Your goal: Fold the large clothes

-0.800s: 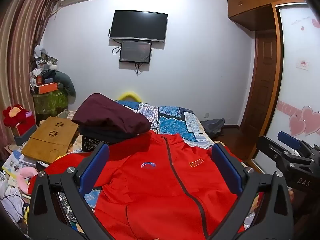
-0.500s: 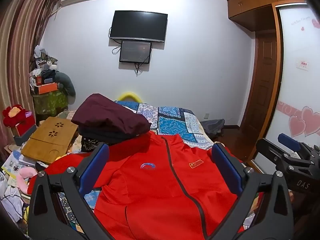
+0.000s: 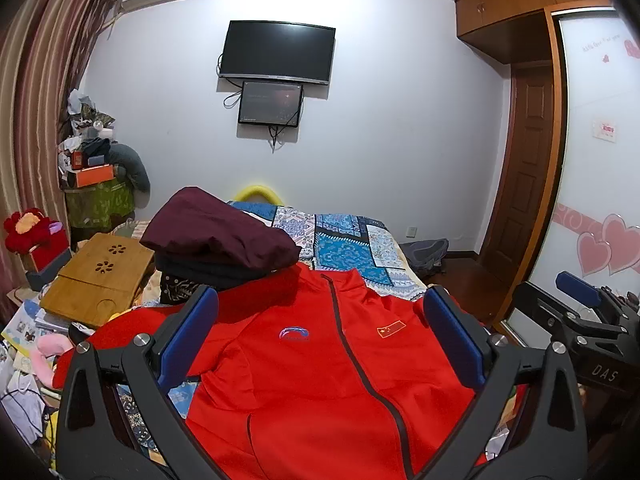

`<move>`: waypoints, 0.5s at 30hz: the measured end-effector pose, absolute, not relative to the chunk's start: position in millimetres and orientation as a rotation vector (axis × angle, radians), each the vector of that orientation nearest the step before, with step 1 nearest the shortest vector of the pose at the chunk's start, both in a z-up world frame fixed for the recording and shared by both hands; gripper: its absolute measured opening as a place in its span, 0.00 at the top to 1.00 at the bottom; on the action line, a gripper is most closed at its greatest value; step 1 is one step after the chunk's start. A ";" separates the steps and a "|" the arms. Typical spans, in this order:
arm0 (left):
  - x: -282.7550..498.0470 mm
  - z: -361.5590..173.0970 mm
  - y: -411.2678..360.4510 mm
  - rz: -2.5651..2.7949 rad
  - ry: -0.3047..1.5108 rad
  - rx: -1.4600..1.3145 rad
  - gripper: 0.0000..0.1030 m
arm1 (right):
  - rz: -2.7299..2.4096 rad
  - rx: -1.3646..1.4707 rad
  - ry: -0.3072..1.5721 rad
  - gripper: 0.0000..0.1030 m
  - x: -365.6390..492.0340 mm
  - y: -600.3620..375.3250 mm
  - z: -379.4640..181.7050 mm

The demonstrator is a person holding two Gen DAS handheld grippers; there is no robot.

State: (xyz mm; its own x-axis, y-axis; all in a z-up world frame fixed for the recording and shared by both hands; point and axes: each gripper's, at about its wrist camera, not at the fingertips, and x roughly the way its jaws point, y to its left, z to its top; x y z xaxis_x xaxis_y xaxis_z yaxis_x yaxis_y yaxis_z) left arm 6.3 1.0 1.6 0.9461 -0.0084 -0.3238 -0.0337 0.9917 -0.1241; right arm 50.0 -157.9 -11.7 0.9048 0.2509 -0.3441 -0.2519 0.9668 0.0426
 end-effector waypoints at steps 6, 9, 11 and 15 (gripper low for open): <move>8.3 -0.1 3.4 0.014 0.341 -0.139 0.00 | 0.262 -0.004 0.360 0.00 51.5 -157.0 -12.4; 8.5 -0.7 4.2 0.016 0.343 -0.140 0.00 | 0.262 -0.005 0.360 0.00 51.3 -156.9 -13.1; 8.8 -1.0 4.4 0.017 0.344 -0.140 0.00 | 0.262 -0.005 0.361 0.00 51.1 -156.8 -13.3; 9.9 -2.1 4.6 0.019 0.345 -0.139 0.00 | 0.264 -0.006 0.364 0.00 52.7 -157.0 -14.7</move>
